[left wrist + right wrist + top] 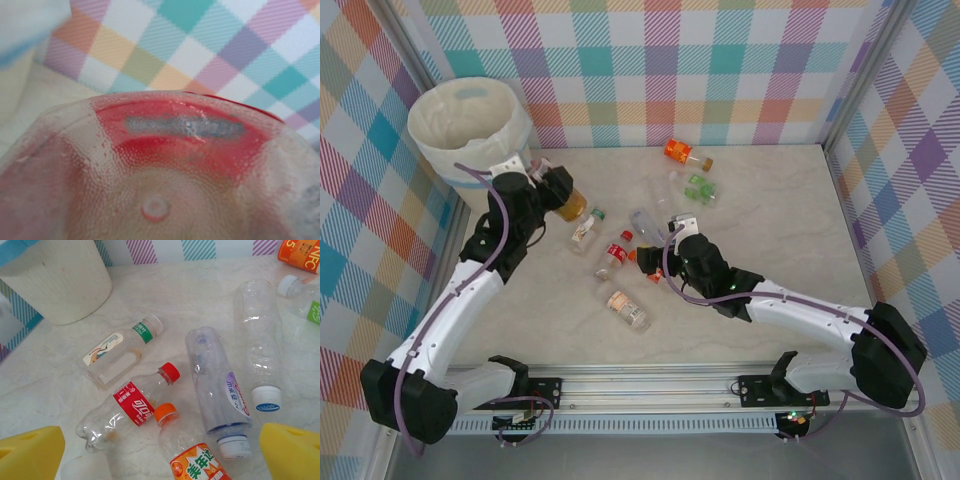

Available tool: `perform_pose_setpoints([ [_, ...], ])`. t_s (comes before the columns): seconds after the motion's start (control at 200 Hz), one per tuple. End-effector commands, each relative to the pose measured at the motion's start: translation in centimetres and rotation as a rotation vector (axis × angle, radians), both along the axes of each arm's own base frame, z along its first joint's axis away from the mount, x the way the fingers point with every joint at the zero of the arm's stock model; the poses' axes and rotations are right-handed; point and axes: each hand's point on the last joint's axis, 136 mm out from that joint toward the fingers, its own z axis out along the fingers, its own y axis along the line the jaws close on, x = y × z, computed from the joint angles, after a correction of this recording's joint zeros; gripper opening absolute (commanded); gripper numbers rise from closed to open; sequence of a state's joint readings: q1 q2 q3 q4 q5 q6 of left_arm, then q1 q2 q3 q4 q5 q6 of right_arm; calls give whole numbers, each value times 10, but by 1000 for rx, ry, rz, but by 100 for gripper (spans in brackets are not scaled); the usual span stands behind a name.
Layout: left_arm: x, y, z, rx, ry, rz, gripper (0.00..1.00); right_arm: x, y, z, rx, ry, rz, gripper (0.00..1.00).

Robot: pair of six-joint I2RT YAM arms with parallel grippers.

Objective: Put the plastic bottles in the bin

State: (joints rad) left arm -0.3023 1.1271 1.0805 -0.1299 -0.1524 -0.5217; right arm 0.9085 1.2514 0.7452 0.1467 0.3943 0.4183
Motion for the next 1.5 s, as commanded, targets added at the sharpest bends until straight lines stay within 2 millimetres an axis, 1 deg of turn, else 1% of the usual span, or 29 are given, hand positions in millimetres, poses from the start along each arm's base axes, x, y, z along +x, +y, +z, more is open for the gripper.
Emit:
perform_pose_setpoints([
  [0.0,9,28,47,92,-105,113,58,4,-2,8,26,-2,-30,100],
  [0.075,13,41,66,122,-154,175,58,3,-1,15,42,-13,-23,100],
  [0.22,20,64,101,166,-270,267,58,2,-4,18,42,-22,-28,100],
  [0.385,30,104,135,186,-346,382,58,-1,-9,19,42,-24,-30,100],
  [0.475,37,128,146,184,-368,445,58,-1,-11,19,47,-25,-36,100],
  [0.67,64,169,148,166,-350,512,59,-3,-13,22,60,-24,-37,100],
  [0.78,67,203,153,148,-353,607,59,-6,-15,26,62,-33,-32,100],
  [0.84,67,215,158,130,-370,633,59,-8,-18,28,64,-40,-31,100],
  [0.97,74,219,164,161,-389,634,60,-9,-21,28,58,-57,-33,100],
  [1.145,93,224,159,216,-370,644,62,-6,-24,31,19,-83,-40,100],
  [1.32,116,233,140,295,-319,662,62,-3,-23,30,-6,-92,-41,100],
  [1.365,122,235,135,303,-296,665,64,-2,-22,29,-12,-94,-40,100],
  [1.375,122,236,136,303,-296,666,64,-2,-22,28,-14,-94,-38,100],
  [1.495,137,241,118,295,-224,680,69,0,-18,26,-33,-97,-28,100],
])
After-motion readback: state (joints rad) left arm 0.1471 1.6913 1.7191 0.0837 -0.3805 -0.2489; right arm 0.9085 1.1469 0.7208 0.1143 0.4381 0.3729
